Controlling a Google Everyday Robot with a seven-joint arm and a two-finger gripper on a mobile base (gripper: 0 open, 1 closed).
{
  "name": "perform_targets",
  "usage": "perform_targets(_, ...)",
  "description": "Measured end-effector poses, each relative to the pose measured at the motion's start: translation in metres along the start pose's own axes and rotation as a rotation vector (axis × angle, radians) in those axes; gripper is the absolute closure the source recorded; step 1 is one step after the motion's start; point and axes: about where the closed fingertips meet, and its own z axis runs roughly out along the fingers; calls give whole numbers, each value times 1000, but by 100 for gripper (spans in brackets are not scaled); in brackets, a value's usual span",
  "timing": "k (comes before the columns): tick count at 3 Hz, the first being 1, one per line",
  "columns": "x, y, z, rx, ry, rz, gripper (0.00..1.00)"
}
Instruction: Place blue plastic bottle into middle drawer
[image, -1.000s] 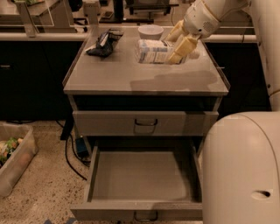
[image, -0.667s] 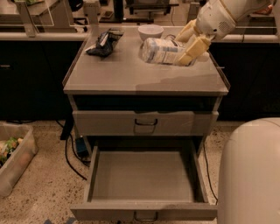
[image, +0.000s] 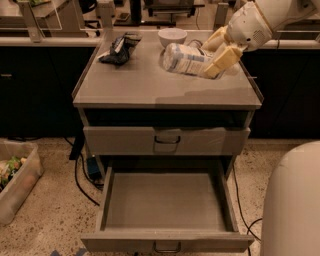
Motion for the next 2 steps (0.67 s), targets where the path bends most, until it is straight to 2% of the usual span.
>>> perform_targets(1, -8, 8, -6, 20, -6, 10, 100)
perform_targets(2, -23, 45, -20, 27, 0, 38, 100)
